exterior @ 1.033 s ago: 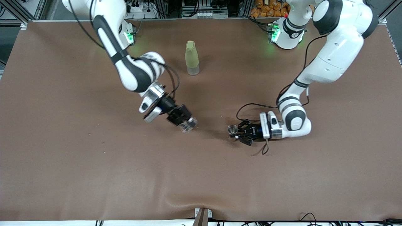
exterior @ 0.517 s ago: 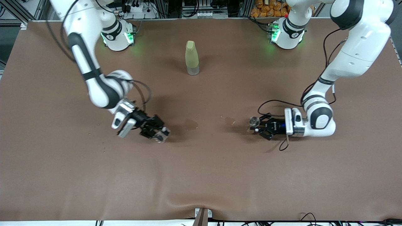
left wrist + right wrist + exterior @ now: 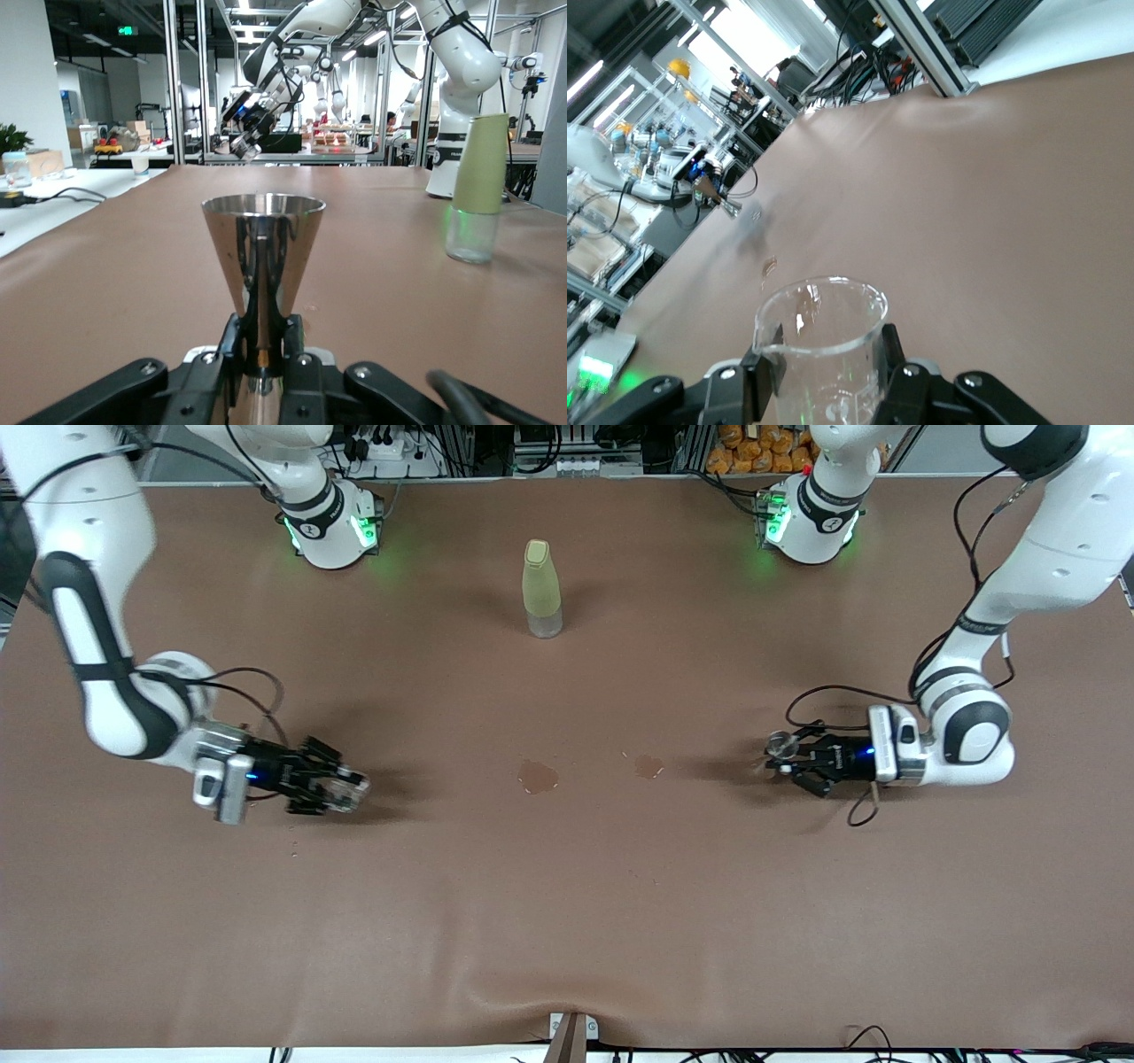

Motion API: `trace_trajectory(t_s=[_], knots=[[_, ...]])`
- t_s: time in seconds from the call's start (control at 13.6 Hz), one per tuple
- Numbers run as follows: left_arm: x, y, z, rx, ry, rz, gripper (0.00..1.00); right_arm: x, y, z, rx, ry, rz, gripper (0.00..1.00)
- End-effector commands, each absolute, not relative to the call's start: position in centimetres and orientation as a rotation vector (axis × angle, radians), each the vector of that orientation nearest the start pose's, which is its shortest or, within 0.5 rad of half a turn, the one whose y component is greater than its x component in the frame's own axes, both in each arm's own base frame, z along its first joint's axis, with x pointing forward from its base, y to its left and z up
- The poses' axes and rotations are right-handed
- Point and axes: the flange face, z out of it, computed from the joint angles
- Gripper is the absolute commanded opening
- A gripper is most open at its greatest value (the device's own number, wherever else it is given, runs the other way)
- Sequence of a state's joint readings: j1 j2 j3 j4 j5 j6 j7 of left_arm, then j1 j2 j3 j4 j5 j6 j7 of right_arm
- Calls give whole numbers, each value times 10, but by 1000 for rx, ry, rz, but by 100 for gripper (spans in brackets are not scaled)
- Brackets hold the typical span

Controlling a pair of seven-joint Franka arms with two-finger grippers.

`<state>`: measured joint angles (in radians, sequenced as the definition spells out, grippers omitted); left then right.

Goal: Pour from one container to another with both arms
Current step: 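Turn the beaker upright and move both grippers apart, then lower the beaker and the jigger onto the table and open both grippers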

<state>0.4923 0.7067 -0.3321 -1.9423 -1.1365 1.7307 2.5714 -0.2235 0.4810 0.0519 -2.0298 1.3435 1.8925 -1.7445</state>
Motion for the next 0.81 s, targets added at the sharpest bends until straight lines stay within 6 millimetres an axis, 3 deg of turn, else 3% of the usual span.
trace_trajectory(t_s=[0.0,0.15,0.37,0.52,0.74], knots=[[538,44,152,1316,-1324,1095,0,565,-81,221,-1825,-822,-712,7],[528,78,145,1334,-1313,1093,0,552,-119,200,-1777,-904,-733,7],[516,119,141,1348,-1329,1089,0,534,-157,174,-1713,-988,-867,7],[511,139,129,1366,-1315,1093,0,519,-175,153,-1687,-954,-904,7],[509,163,115,1398,-1281,1124,0,507,-187,145,-1639,-1011,-939,8]])
